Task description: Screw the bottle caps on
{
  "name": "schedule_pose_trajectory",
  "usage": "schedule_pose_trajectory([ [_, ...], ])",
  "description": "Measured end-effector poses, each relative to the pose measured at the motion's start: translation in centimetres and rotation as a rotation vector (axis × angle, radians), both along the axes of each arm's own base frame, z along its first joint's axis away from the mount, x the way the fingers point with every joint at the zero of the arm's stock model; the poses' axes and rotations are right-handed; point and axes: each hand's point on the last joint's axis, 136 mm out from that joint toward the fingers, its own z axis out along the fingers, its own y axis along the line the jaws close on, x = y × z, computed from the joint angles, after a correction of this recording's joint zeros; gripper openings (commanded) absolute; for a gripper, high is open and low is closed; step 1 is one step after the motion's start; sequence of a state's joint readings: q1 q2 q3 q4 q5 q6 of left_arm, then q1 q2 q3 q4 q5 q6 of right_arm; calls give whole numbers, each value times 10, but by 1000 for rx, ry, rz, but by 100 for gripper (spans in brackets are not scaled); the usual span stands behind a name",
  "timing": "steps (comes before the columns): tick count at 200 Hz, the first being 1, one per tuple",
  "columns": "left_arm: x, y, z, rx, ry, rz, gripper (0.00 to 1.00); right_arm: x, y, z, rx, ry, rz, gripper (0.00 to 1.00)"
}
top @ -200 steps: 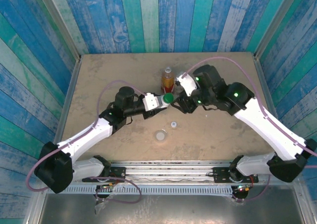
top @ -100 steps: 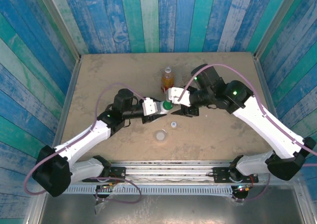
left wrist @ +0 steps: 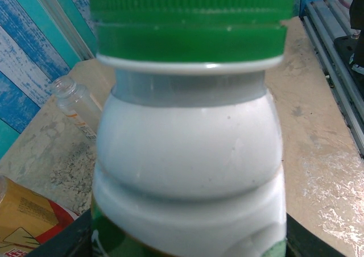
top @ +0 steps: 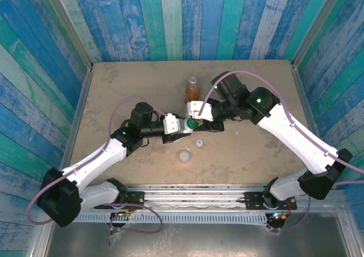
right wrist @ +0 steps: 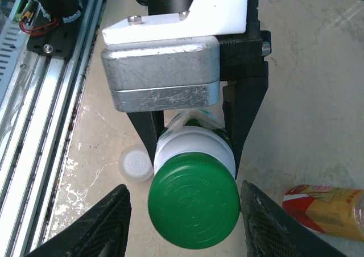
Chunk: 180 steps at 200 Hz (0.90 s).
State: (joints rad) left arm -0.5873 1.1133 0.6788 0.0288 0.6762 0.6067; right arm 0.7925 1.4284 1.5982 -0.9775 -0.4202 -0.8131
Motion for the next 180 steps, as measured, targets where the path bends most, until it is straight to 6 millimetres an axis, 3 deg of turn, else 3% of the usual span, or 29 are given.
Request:
schedule_pose_trajectory([
  [111, 0, 1, 1, -4, -6, 9, 48, 2, 2, -4, -9, 60, -44, 19],
  [164, 15, 4, 5, -9, -36, 92, 48, 20, 2, -1, 52, 280, -411, 2],
  [180, 17, 4, 3, -5, -33, 104, 48, 22, 1, -3, 95, 376, -543, 1],
])
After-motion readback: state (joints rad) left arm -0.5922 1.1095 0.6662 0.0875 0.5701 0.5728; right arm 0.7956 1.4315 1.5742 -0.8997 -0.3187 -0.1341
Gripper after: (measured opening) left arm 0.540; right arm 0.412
